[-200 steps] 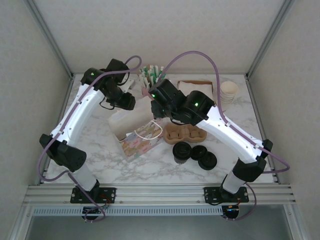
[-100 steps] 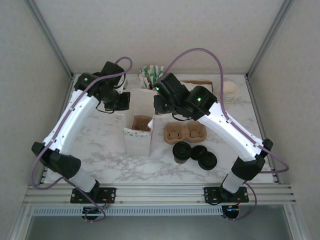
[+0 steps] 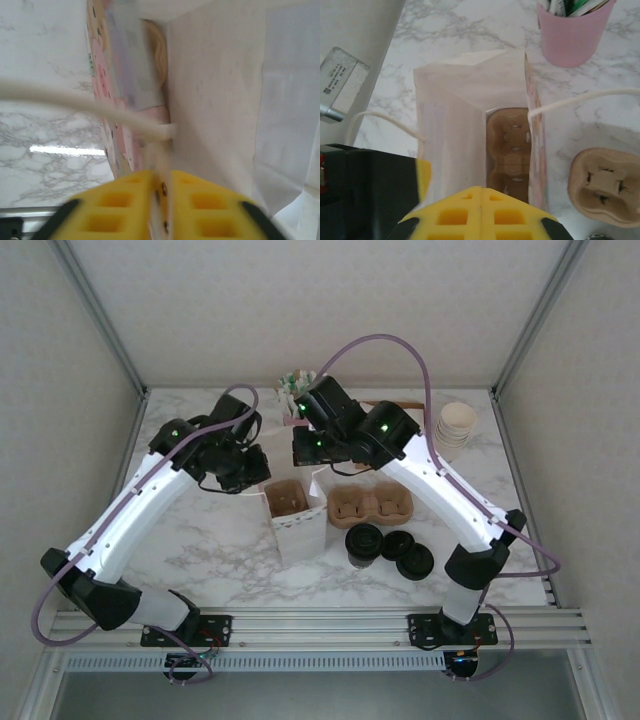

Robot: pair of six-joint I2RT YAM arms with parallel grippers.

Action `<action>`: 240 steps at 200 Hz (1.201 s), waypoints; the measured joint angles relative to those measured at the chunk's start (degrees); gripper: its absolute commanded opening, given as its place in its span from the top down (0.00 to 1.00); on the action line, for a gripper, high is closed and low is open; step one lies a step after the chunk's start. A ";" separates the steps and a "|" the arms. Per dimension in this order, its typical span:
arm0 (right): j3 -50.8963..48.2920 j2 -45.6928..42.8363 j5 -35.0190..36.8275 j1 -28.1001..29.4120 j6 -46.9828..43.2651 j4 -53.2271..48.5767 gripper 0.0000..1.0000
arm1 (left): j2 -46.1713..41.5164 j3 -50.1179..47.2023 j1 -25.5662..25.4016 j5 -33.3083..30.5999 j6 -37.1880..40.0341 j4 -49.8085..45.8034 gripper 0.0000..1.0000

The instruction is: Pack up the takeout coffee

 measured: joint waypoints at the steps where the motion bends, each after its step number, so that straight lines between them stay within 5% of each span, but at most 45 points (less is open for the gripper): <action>1: 0.02 0.04 -0.07 0.00 0.04 -0.02 1.00 | -0.02 -0.04 -0.02 -0.04 -0.33 0.02 0.62; 25: 0.59 1.03 -1.62 0.07 0.17 -0.96 1.00 | -0.57 -0.72 -0.42 -0.68 -2.75 0.48 0.39; 95: 8.52 7.02 -4.33 2.29 -0.83 -4.61 1.00 | -5.27 0.85 -0.50 -4.15 -5.62 1.20 0.18; 240: 12.48 18.27 -5.90 3.56 -3.26 -14.23 0.96 | -25.07 -11.32 -0.50 -21.90 -11.43 2.34 0.25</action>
